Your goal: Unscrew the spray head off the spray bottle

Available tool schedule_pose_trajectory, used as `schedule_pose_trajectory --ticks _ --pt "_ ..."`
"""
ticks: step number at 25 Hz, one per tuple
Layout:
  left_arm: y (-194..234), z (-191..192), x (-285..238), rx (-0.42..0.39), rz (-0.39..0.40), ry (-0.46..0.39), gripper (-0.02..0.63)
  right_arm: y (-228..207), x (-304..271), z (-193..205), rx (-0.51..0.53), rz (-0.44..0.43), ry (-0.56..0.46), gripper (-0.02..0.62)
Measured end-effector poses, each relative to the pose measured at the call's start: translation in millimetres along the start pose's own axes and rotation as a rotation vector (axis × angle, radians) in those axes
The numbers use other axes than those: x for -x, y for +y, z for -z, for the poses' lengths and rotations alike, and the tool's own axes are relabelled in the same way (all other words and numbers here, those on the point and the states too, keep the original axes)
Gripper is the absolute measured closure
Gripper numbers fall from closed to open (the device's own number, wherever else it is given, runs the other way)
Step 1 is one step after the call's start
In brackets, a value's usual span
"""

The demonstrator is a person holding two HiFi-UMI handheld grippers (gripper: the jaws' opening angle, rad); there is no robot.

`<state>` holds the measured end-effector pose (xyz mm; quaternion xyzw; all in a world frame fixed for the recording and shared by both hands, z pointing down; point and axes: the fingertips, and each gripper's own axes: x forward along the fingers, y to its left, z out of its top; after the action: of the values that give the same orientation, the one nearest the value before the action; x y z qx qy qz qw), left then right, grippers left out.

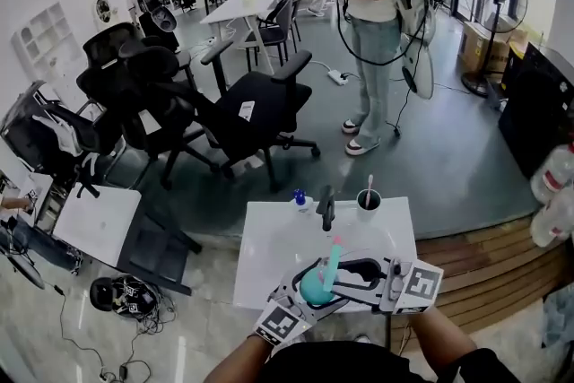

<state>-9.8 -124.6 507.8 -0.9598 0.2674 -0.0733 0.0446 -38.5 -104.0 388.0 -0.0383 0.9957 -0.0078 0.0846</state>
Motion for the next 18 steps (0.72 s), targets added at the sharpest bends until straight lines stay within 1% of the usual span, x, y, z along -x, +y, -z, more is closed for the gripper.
schedule_pose_trajectory --ticks 2,5,8,10,12,18 --pt "21 -1 3 0.004 -0.119 0.006 0.143 -11 1 3 -0.006 0.105 -0.023 0.447" --pt "51 2 9 -0.012 -0.299 0.046 0.143 -25 4 9 -0.058 0.274 -0.044 0.436" --pt "70 7 12 -0.020 -0.410 0.092 0.143 -31 4 14 -0.083 0.385 -0.028 0.433" --pt "75 13 9 -0.023 -0.450 0.117 0.143 -34 4 13 -0.098 0.426 -0.021 0.430" --pt "74 21 6 -0.022 -0.475 0.142 0.143 -37 3 12 -0.113 0.450 -0.010 0.426" --pt "70 27 2 -0.054 -0.497 0.175 0.143 -45 -6 9 -0.133 0.499 0.011 0.416"
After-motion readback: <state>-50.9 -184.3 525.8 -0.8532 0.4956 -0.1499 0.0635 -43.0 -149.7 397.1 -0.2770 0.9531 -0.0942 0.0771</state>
